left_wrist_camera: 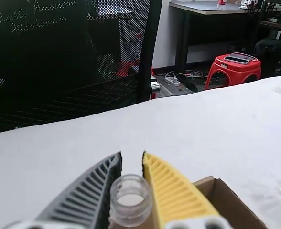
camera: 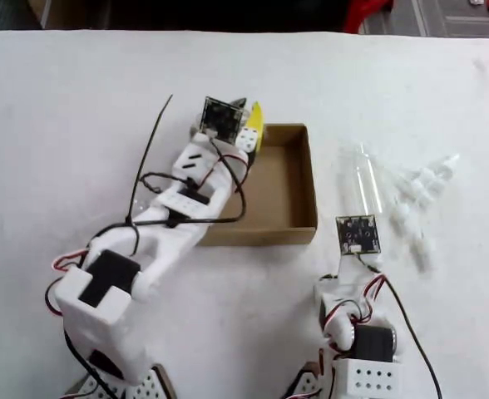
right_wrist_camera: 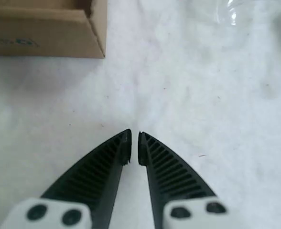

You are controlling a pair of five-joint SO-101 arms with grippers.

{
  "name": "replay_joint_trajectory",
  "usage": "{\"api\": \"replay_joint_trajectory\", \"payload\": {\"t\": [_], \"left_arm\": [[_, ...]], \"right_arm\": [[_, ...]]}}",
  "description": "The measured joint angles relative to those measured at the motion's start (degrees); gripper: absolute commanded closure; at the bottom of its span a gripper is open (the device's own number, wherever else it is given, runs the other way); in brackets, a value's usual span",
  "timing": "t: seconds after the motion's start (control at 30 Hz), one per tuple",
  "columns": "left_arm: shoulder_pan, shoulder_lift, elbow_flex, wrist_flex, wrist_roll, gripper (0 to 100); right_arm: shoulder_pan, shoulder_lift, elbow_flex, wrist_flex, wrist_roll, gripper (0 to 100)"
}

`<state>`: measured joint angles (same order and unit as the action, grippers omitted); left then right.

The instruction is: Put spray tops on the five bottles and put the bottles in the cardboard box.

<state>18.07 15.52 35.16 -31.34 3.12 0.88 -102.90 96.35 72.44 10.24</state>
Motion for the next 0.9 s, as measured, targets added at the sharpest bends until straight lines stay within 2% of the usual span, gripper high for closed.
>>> {"api": "replay_joint_trajectory", "payload": {"t": [0.27, 0.5, 0.7, 0.9], "left_arm": [[0.0, 0.0, 0.0, 0.0, 0.0, 97], [-0.09, 0.0, -0.09, 0.53, -0.09, 78], [-0.44, 0.0, -3.34, 8.26, 0.7, 78], [-0.97, 0.0, -3.78, 8.88, 2.46, 78]], "right_arm": [[0.0, 0.0, 0.0, 0.0, 0.0, 98.2], [0.0, 0.0, 0.0, 0.0, 0.0, 98.2], [0.0, 0.0, 0.0, 0.0, 0.0, 98.2], [0.0, 0.0, 0.0, 0.0, 0.0, 98.2]]}}
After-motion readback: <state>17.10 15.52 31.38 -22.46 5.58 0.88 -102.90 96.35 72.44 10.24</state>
